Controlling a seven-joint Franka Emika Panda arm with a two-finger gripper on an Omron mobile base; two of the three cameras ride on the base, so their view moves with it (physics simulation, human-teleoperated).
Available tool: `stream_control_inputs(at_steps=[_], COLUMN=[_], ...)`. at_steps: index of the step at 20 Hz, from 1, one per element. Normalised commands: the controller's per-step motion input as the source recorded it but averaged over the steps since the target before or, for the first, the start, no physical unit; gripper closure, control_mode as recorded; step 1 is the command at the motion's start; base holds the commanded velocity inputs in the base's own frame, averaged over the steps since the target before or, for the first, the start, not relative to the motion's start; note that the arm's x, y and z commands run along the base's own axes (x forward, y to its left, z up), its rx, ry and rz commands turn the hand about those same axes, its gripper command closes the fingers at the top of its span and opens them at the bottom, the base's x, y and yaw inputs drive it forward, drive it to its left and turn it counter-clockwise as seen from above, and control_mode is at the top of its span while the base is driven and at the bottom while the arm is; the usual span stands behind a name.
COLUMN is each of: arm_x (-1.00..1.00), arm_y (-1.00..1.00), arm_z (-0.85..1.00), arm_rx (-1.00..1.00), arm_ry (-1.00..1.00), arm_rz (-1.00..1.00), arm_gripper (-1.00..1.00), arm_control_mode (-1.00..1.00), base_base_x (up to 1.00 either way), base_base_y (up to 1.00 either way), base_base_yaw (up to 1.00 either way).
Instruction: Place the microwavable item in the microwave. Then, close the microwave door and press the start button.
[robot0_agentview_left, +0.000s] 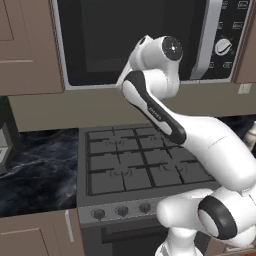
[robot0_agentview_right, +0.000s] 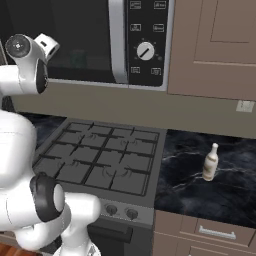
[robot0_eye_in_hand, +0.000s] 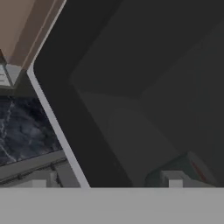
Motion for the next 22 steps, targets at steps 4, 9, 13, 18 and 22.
stream_control_inputs(at_steps=[4, 9, 13, 18, 22], arm_x=[-1.0, -0.95, -0.69, -0.41, -0.01], arm_y=[-0.52, -0.95, -1.0, -0.97, -0.76], arm_z=[-0.02, 0.29, 0.1, 0.0, 0.0], arm_rx=[0.0, 0.0, 0.0, 0.0, 0.0], arm_ry=[-0.2, -0.07, 0.12, 0.01, 0.0], arm_rz=[0.09, 0.01, 0.02, 0.1, 0.09], arm_gripper=[-1.0, -1.0, -1.0, -1.0, -1.0], arm_control_mode=[-1.0, -1.0, -1.0, -1.0, -1.0], base_base_x=[0.0, 0.0, 0.0, 0.0, 0.0], base_base_y=[0.0, 0.0, 0.0, 0.0, 0.0], base_base_yaw=[0.0, 0.0, 0.0, 0.0, 0.0])
